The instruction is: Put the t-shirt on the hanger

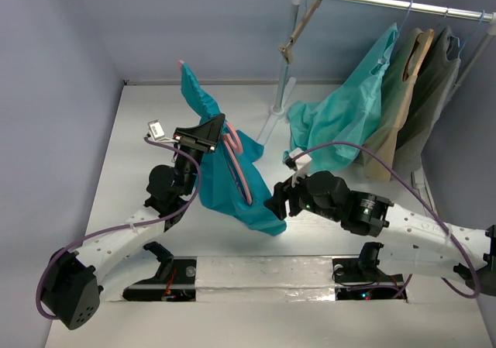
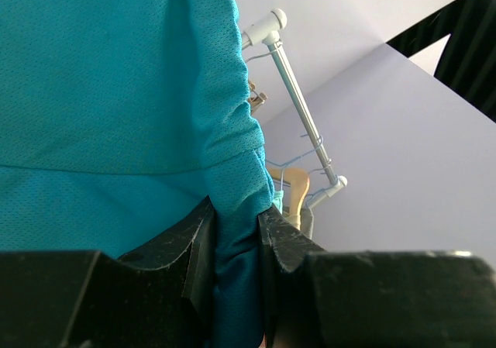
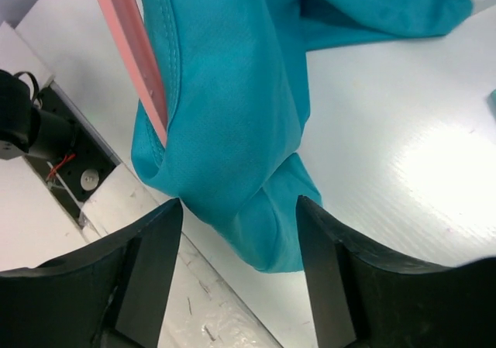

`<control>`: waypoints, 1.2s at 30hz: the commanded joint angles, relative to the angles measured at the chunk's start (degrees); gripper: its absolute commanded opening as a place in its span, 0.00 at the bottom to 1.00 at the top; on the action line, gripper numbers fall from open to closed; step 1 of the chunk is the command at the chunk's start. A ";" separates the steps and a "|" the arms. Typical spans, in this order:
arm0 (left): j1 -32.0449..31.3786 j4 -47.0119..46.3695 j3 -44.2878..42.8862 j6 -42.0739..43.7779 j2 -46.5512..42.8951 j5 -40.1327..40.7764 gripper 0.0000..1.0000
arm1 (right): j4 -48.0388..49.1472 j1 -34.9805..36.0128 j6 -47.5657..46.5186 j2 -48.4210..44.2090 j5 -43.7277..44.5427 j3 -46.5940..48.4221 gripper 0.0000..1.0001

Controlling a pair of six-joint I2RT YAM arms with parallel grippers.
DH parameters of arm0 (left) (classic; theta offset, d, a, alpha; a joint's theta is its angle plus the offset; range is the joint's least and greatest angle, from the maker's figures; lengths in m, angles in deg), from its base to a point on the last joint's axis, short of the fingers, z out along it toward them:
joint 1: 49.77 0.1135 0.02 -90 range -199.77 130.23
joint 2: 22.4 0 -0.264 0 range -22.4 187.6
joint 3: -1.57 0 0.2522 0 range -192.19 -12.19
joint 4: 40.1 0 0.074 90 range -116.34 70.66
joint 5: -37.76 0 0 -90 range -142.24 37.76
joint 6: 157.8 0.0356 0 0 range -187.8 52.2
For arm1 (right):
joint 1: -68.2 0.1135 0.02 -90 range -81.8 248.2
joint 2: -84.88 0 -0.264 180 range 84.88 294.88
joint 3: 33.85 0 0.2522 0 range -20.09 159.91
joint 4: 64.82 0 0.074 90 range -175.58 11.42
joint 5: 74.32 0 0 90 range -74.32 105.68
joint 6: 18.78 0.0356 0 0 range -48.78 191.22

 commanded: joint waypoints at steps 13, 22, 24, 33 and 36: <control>0.41 -5.03 -1.35 0.87 -0.39 1.42 0.00 | 2.76 4.61 -4.92 4.80 2.11 6.32 0.49; 0.41 -4.50 -1.17 1.57 -1.62 1.69 0.00 | 5.83 5.14 -6.16 9.02 4.05 6.41 0.07; 0.41 -4.06 -1.52 2.09 -1.62 1.86 0.00 | 5.75 5.14 -5.63 8.76 3.35 6.32 0.00; 0.41 -3.45 -3.89 12.20 -0.48 9.95 0.00 | 5.21 5.67 -3.69 1.56 -5.35 5.79 0.00; 0.41 -4.67 -3.81 11.24 1.01 8.46 0.00 | 8.29 5.67 -4.22 0.32 -5.19 5.97 0.00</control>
